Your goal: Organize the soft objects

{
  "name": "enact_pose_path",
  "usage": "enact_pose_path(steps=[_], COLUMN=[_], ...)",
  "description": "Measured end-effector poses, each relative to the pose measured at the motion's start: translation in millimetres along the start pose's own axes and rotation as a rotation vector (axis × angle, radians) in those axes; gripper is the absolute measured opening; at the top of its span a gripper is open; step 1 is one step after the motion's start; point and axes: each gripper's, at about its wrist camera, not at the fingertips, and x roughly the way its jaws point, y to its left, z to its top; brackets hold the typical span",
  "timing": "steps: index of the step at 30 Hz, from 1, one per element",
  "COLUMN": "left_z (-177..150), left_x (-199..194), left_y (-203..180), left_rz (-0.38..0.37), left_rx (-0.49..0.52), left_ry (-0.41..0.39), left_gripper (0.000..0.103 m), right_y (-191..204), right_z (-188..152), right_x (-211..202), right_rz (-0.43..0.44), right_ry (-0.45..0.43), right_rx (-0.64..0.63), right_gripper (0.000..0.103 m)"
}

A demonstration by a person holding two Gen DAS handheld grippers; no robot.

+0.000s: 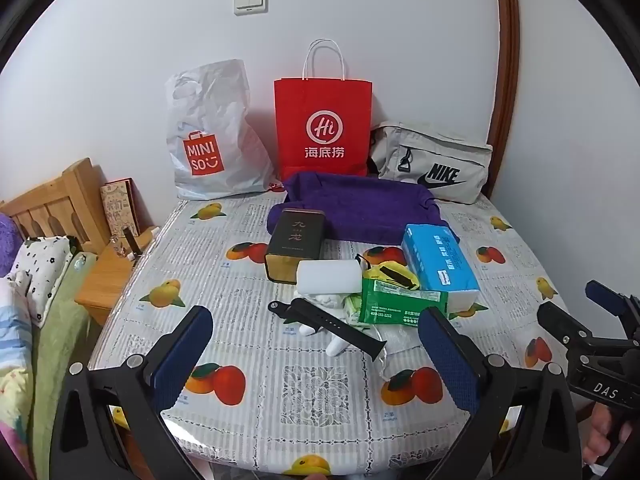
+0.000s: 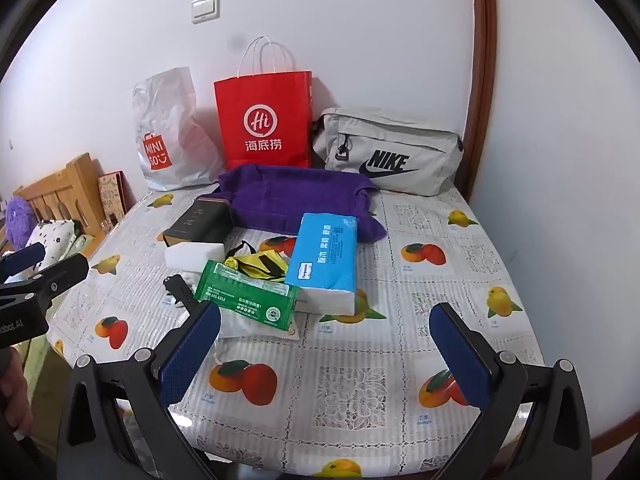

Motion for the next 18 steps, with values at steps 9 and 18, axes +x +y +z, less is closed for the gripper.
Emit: enact_pose_path(steps=[9, 18], left_z=[-0.3, -1.5], left_x=[-1.4, -1.8], left_y=[-0.1, -0.1], left_rz=[-0.014, -0.001], left_rx=[0.009, 0.015], left_ry=[0.01, 0.005], left_gripper=[0.103, 0.103], right_y=[8.3, 6.4], right_z=[-3.7, -1.8], right_x=[-3.0, -3.6], right_rz=[0.011, 0.037], right_ry=[-0.005, 0.005], right_rx=[0.005, 0.012], right_gripper=[0.103, 0.103])
